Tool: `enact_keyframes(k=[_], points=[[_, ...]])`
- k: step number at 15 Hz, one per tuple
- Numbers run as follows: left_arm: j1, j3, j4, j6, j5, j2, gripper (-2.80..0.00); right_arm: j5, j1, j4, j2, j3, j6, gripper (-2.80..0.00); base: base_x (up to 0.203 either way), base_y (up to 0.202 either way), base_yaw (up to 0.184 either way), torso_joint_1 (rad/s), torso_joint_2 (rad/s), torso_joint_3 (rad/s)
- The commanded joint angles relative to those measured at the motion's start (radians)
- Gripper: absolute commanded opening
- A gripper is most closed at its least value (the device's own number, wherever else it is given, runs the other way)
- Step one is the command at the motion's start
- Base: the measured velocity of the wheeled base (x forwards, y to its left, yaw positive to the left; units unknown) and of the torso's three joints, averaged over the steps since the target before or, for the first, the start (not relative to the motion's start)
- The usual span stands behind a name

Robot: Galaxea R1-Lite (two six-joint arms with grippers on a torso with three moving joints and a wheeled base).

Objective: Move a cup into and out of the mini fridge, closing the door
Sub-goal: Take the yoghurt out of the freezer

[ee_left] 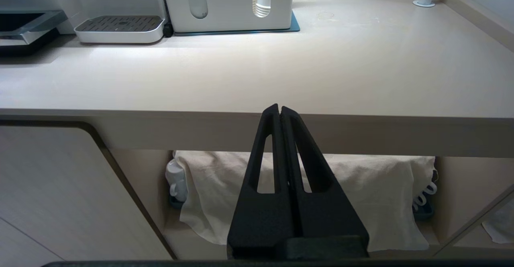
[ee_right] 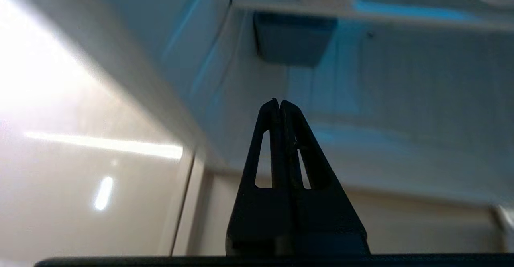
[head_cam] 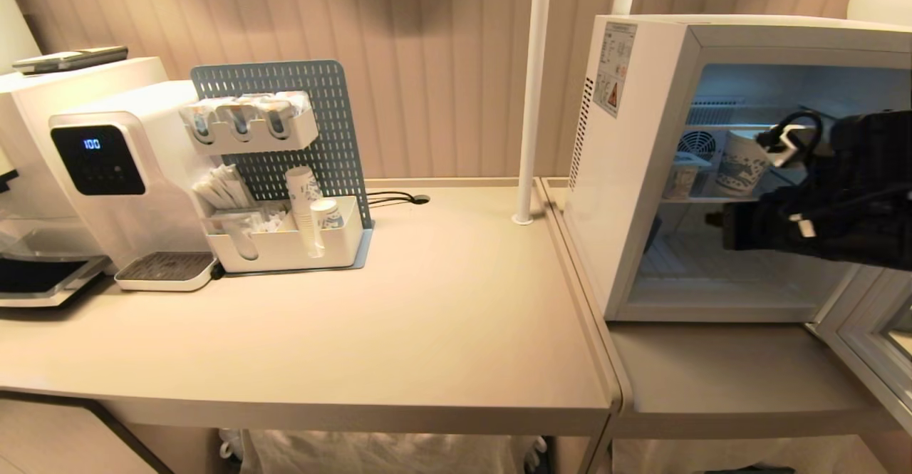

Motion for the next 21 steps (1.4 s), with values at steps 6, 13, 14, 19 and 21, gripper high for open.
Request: enact_keyframes(k=[6, 13, 14, 19, 21], points=[[0.0, 0.0, 0.0, -0.002, 0.001, 0.001, -2.8, -0.083, 0.01, -0.436, 0.301, -0.107, 0.061, -2.8, 0.0, 0.0, 0.0, 0.0, 0.0, 0.0], [0.0, 0.0, -0.001, 0.0, -0.001, 0.001, -2.8, -0.106, 0.012, -0.429, 0.227, 0.022, 0.062, -2.8, 0.0, 0.0, 0.0, 0.0, 0.0, 0.0], [0.0, 0.0, 0.0, 0.0, -0.001, 0.0, -2.8, -0.105, 0.011, -0.429, 0.218, 0.032, 0.061, -2.8, 0.0, 0.0, 0.0, 0.0, 0.0, 0.0], [0.0, 0.0, 0.0, 0.0, -0.001, 0.0, -2.8, -0.107, 0.01, -0.43, 0.177, 0.037, 0.056, -2.8, 0.0, 0.0, 0.0, 0.0, 0.0, 0.0], [0.0, 0.0, -0.001, 0.0, -0.001, 0.0, -2.8, -0.107, 0.01, -0.423, 0.173, 0.028, 0.055, -2.8, 0.0, 0.0, 0.0, 0.0, 0.0, 0.0]])
